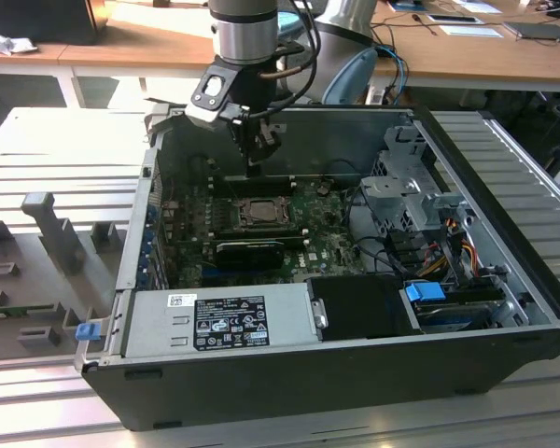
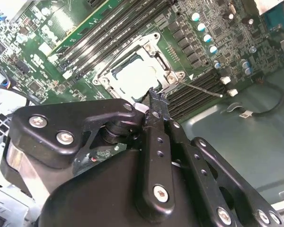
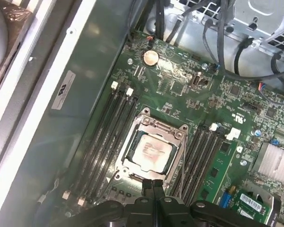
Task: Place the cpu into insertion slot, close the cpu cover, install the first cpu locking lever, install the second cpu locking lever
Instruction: 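Install the first cpu locking lever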
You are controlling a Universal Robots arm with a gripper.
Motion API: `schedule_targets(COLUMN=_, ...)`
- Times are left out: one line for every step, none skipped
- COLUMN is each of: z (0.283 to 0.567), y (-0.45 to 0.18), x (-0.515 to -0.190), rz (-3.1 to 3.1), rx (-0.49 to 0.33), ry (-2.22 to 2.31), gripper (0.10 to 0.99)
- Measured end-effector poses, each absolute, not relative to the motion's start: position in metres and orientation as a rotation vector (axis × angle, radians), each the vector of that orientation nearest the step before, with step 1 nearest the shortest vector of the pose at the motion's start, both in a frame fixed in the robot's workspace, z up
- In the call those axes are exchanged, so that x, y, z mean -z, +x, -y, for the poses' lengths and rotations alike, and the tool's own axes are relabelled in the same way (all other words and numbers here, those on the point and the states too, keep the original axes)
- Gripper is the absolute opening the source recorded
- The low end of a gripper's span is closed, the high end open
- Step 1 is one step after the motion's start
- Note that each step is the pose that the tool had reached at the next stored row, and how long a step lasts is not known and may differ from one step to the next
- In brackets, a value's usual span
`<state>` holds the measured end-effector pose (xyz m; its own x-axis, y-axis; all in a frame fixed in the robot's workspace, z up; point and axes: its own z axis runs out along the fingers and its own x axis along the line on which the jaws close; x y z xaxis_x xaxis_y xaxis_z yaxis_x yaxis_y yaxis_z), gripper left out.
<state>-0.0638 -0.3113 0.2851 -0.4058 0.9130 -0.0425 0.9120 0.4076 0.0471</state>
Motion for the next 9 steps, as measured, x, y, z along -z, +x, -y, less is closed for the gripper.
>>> schedule_targets(z=0.3113, y=-0.0638, x=-0.2851, rz=-2.592, rx=-0.026, ry=1.664, gripper=0.106)
schedule_targets(z=0.3113, y=-0.0638, x=-0.2851, rz=-2.598, rx=-0.026, ry=1.655, gripper=0.106)
schedule_targets(z=0.3114, y=-0.0638, x=-0.2852, rz=-2.61, rx=-0.027, ry=1.635, gripper=0.106)
schedule_targets(z=0.3113, y=-0.0638, x=-0.2851, rz=-2.621, rx=-0.027, ry=1.618, gripper=0.106)
schedule_targets(z=0.3114, y=-0.0638, x=-0.2852, rz=-2.629, rx=-0.028, ry=1.605, gripper=0.106)
schedule_targets(z=0.3113, y=-0.0638, x=-0.2851, rz=-2.633, rx=-0.028, ry=1.599, gripper=0.106)
schedule_targets(z=0.3113, y=-0.0638, x=-0.2851, rz=-2.637, rx=-0.028, ry=1.592, gripper=0.106)
schedule_targets(z=0.3113, y=-0.0638, x=-0.2851, rz=-2.645, rx=-0.029, ry=1.58, gripper=0.106)
schedule_targets(z=0.3113, y=-0.0638, x=-0.2851, rz=-2.653, rx=-0.029, ry=1.566, gripper=0.106)
